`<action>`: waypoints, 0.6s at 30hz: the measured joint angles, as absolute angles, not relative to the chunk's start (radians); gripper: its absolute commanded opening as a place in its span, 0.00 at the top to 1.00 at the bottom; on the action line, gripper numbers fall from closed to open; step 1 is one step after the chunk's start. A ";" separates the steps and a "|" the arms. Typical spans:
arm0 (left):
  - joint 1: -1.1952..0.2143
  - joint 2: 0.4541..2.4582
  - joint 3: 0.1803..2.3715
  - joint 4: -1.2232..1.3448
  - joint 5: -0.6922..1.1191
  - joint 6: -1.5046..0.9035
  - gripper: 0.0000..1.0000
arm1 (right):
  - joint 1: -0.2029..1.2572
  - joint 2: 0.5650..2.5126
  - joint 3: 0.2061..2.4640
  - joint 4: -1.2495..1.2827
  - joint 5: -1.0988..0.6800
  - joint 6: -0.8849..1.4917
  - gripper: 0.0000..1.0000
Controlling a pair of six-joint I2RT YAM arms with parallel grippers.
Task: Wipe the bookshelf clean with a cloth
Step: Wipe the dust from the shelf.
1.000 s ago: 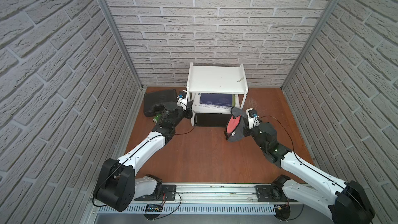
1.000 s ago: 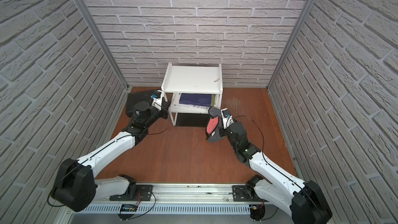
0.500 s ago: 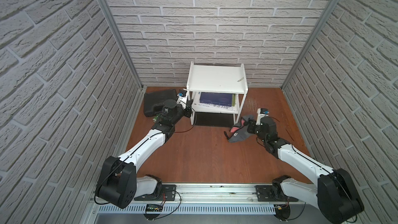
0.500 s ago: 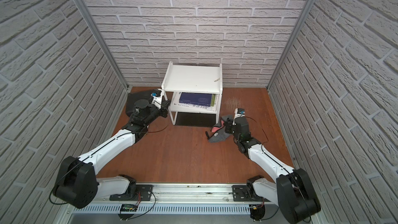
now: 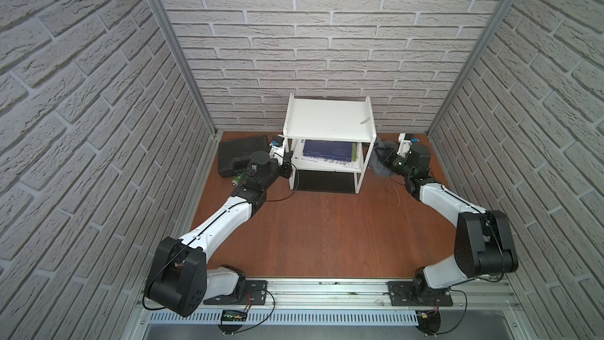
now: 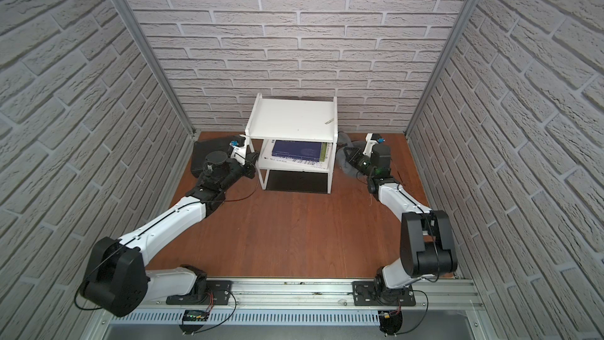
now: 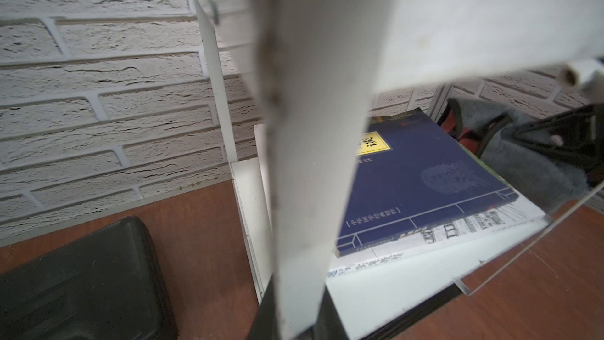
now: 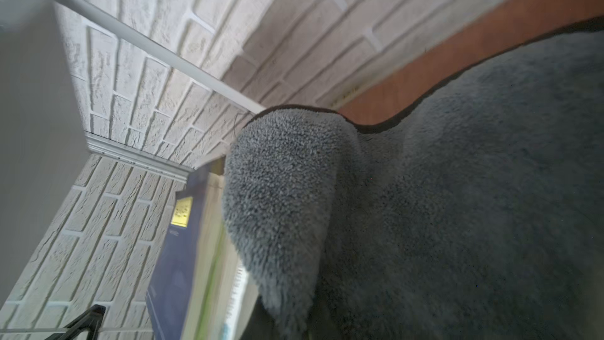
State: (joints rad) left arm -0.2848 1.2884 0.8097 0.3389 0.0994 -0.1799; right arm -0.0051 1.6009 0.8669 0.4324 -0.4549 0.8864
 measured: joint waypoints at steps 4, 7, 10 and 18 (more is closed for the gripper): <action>-0.289 1.288 0.812 0.333 0.090 -0.181 1.00 | -0.008 1.785 0.840 0.474 -0.520 0.963 0.97; -0.297 1.288 0.812 0.332 0.077 -0.181 1.00 | -0.002 1.870 0.888 0.411 -0.544 0.964 0.97; -0.305 1.289 0.813 0.330 0.060 -0.184 1.00 | 0.028 1.968 1.021 0.419 -0.629 0.987 0.97; -0.319 1.288 0.813 0.328 0.024 -0.194 1.00 | 0.091 2.236 1.251 0.545 -0.691 1.111 0.97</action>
